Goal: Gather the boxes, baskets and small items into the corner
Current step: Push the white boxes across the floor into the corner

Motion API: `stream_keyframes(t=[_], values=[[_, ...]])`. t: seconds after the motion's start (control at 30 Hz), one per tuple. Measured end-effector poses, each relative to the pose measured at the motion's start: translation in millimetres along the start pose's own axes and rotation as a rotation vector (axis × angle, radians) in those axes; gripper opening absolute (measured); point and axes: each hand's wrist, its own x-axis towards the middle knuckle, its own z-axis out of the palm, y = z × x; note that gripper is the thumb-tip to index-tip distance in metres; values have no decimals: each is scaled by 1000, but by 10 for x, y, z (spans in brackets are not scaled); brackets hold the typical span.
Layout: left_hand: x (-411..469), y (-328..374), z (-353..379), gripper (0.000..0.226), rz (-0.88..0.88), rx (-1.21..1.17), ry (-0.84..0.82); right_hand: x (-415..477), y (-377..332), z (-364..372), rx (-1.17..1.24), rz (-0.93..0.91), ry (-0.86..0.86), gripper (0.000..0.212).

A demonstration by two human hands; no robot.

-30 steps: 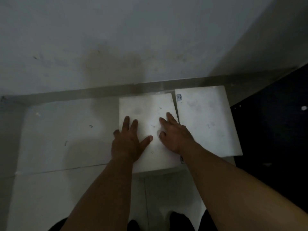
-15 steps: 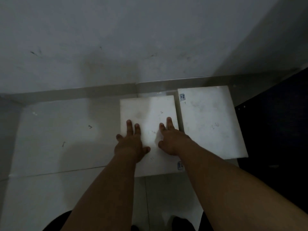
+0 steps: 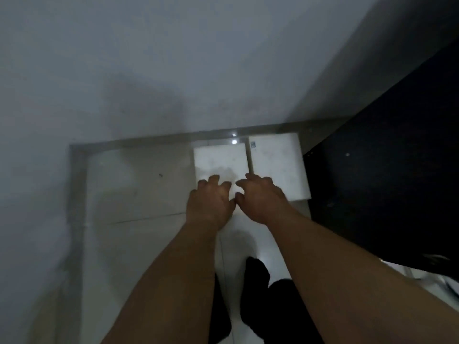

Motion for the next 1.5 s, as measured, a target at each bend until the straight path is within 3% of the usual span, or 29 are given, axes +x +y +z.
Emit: stream_keyframes(t=[0.3,0.53,0.77,1.03,1.2,1.33,1.5], values=[[-1694,365,-2306,41,192,130,274,-2008,-973,-1774,62,2,317,36],[-2343,717,-2877,39,427,152,491,-3156,-1080,-2184,77,44,501,32],[-2980,1451,-2420,25,807,239,246,-4444,-336,-1707,215,318,488,30],[-4295,3584,-1369,17,1383,140,141,-6611,748,-736,422,770,659,29],[-5511,4916,-445,27,1689,109,137,-8354,1327,81,498,1097,811,33],[-6484,5629,33,21,1814,68,22,-9420,1607,591,537,1297,892,30],[-6997,6282,472,24,1899,86,-12,-10006,2037,1035,655,1372,946,30]])
